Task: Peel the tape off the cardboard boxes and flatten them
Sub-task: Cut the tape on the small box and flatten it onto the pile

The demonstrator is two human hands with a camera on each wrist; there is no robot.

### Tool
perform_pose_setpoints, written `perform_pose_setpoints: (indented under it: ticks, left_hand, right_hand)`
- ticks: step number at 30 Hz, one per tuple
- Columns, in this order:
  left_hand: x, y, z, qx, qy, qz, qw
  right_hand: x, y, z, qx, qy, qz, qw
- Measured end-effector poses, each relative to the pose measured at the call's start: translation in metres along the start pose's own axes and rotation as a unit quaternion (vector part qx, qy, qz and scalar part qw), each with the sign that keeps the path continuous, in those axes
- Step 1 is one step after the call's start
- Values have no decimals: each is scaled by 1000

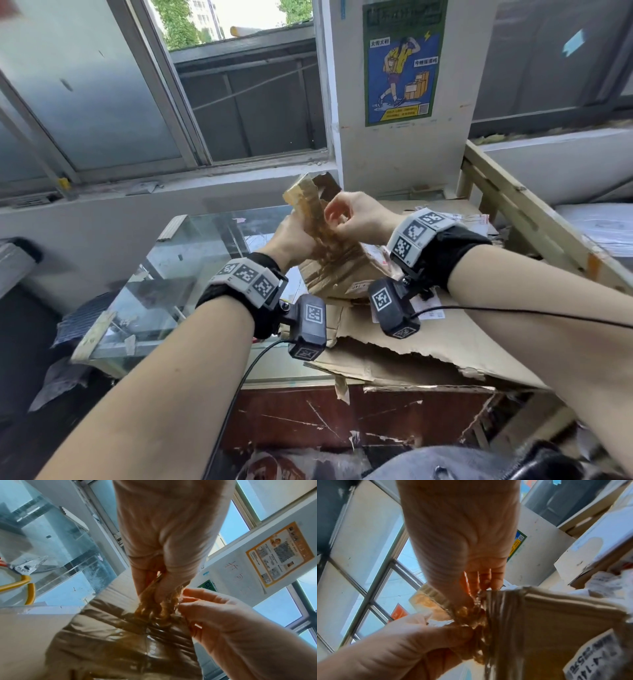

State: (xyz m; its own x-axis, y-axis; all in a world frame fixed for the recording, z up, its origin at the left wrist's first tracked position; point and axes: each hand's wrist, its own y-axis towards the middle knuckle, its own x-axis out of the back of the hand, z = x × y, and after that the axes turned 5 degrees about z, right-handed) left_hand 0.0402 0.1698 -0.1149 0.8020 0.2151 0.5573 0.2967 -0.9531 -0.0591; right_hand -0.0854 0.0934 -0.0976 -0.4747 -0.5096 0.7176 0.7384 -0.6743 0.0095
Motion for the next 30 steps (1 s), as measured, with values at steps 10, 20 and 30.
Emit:
perform_pose_setpoints:
  ticks: [10,20,30]
  left_hand:
    - [-1,-9,0,37,-198,10,979]
    - [0,-3,-7,122,-222,-40,967]
    - [2,10,-11,108,-166,-93,976]
  right_hand:
    - [-1,0,-2,-27,-66,-30,997]
    - [-4,0,-1,-18,-84,-84,993]
    - [-13,-6,1,30,-107,-118,987]
